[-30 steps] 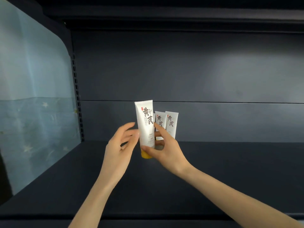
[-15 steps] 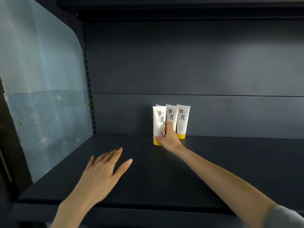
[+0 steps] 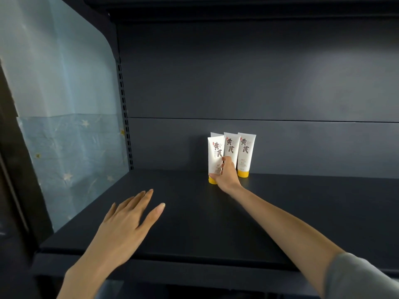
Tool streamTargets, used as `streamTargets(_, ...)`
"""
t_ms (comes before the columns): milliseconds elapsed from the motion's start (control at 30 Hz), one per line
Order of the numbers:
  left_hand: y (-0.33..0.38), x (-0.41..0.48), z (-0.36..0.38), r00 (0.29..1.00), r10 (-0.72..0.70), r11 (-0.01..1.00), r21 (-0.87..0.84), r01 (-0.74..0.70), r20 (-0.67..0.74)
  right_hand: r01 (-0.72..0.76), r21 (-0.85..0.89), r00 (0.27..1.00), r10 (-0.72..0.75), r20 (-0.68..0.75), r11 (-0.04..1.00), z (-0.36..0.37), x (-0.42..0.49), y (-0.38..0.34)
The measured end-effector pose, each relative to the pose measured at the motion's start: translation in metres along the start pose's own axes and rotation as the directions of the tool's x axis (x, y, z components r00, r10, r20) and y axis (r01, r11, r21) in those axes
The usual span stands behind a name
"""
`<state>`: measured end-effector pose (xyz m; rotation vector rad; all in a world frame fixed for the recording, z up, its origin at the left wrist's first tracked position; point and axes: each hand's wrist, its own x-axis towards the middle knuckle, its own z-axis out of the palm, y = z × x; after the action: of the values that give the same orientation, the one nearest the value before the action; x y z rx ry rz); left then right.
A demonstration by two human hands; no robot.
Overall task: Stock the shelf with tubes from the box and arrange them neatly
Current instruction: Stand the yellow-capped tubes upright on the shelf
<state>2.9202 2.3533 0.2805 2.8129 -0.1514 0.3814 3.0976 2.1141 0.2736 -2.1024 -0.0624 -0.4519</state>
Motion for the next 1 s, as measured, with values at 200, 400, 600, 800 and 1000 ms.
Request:
streamTargets(200, -0.009, -0.008, -0.01, 0.999, -0.001, 1.0, -0.023, 0.0, -0.033, -0.05, -0.006, 0.999, 0.049, -0.009, 0.999, 0.0, -0.003, -0.006)
streamTargets(400, -0.013, -0.008, -0.017, 0.999, 0.02, 1.0, -0.018, -0.02, -0.029, 0.036, -0.191, 0.999, -0.035, 0.007, 0.981, -0.015, -0.017, -0.013)
streamTargets(600, -0.019, -0.001, -0.019, 0.998, 0.056, 0.996, 0.066, -0.055, -0.017, 0.172, -0.605, 0.985, -0.12, 0.125, 0.778, -0.05, -0.049, -0.015)
streamTargets(800, -0.018, 0.007, -0.019, 0.994, 0.107, 0.979, 0.172, -0.107, 0.01, 0.139, -0.746, 0.99, -0.069, 0.123, 0.651, -0.095, -0.105, -0.019)
streamTargets(1000, 0.004, 0.006, -0.008, 0.985, 0.17, 0.975, 0.143, -0.172, 0.032, 0.047, -0.797, 0.999, -0.031, 0.035, 0.602, -0.141, -0.178, -0.017)
